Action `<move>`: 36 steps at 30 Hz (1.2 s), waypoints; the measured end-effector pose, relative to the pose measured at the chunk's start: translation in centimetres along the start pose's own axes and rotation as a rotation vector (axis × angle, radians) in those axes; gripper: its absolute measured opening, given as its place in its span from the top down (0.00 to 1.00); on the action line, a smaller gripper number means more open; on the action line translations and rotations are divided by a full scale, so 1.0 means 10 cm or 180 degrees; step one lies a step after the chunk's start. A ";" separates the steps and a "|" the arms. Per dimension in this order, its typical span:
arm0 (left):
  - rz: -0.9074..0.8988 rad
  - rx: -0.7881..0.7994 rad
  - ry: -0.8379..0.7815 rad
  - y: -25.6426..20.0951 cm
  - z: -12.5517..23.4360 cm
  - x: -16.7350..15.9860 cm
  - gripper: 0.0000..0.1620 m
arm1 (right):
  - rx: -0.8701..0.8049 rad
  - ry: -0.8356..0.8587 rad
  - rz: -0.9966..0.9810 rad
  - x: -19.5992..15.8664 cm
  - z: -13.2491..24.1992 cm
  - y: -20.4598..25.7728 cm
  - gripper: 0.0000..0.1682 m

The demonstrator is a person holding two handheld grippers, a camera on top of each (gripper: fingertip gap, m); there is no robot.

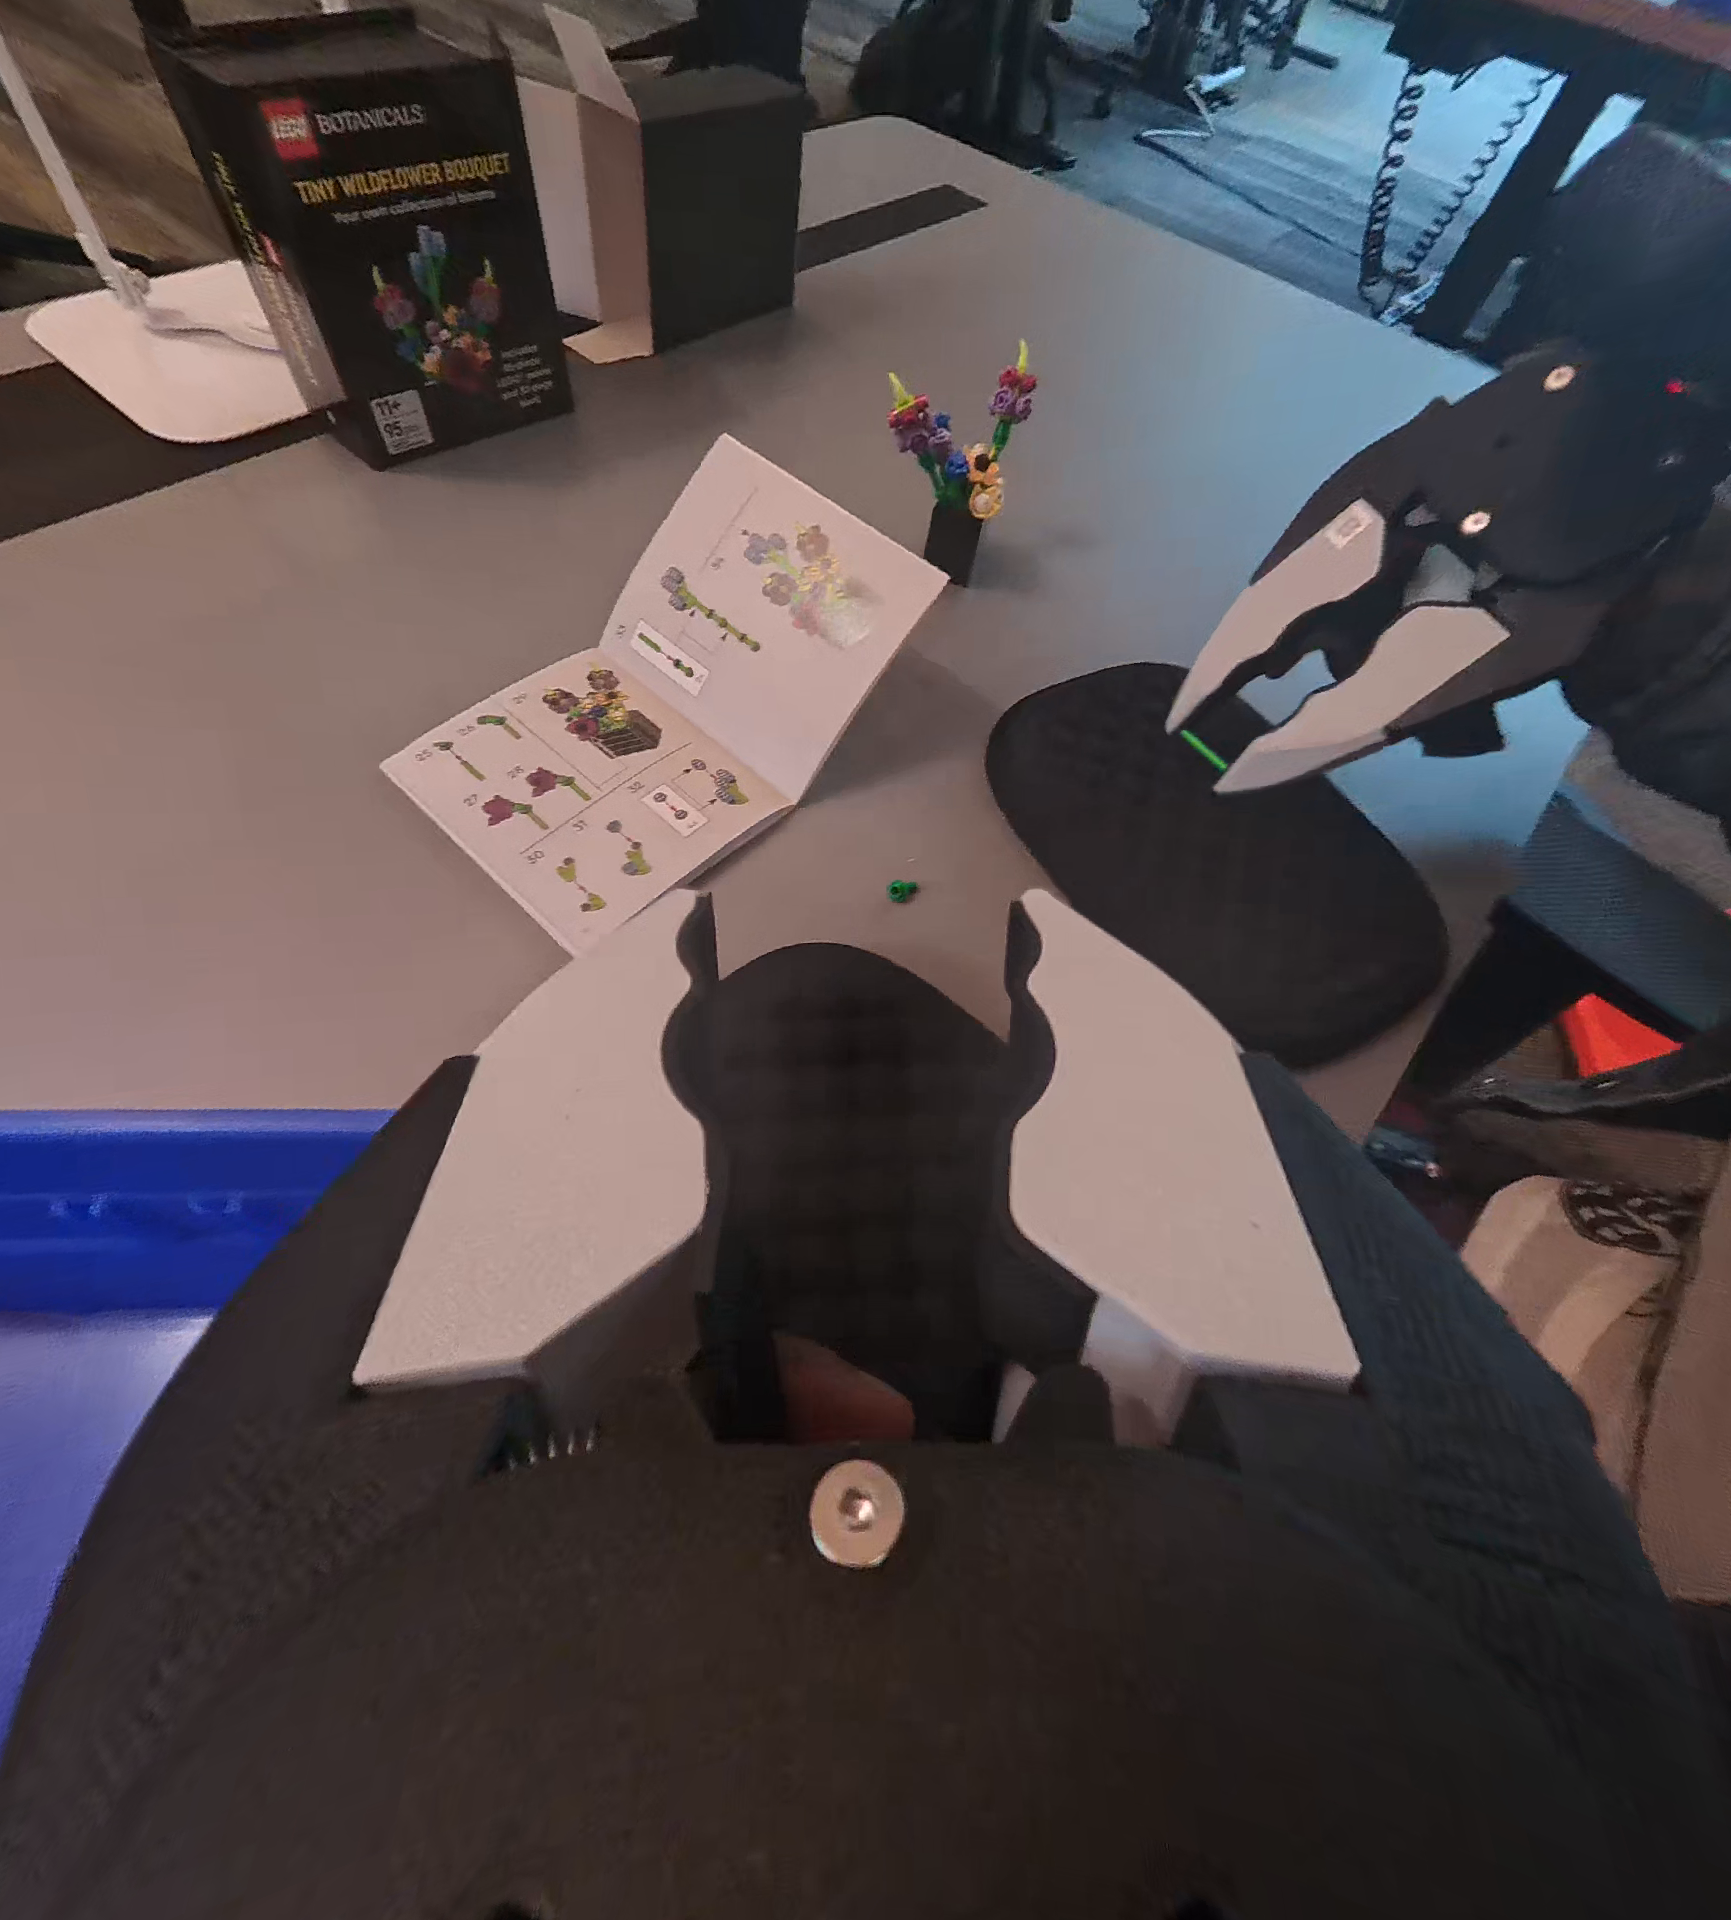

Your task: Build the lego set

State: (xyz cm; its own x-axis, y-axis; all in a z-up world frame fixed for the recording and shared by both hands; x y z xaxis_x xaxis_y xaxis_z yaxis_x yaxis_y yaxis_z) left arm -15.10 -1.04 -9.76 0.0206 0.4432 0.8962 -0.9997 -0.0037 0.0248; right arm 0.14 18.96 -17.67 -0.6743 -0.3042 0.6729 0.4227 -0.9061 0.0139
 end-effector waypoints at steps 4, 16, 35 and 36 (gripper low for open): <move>0.0050 -0.0073 -0.0092 -0.04 0.06 -0.01 0.66 | 0.0392 0.0105 0.0760 0.01 -0.03 0.03 0.85; 0.0043 0.0072 0.0008 -0.01 0.17 -0.11 0.66 | 0.0878 0.0776 0.1708 0.10 -0.11 -0.10 0.80; -0.0161 0.0038 0.0095 -0.08 0.10 -0.17 0.67 | 0.0391 0.0180 0.0359 0.75 -0.97 -0.03 0.93; -0.0144 0.0039 0.0078 -0.07 0.10 -0.18 0.67 | 0.0364 0.0206 0.0365 0.75 -0.99 -0.04 0.94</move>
State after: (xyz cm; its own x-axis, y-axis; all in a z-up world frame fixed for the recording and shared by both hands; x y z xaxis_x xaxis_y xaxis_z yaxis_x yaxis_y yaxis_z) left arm -14.38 -2.67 -10.94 0.0652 0.4650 0.8829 -0.9975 0.0060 0.0705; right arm -11.12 14.08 -19.96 -0.6535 -0.4254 0.6260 0.5629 -0.8261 0.0263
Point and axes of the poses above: each gripper's, where its closed fingertips meet, z back along the fingers, x out of its top, y = z × x across the jaws, the point moved 5 cm from there along z, back along the fingers, and after that the axes turned 8 degrees about -z, right-handed, at the moved point
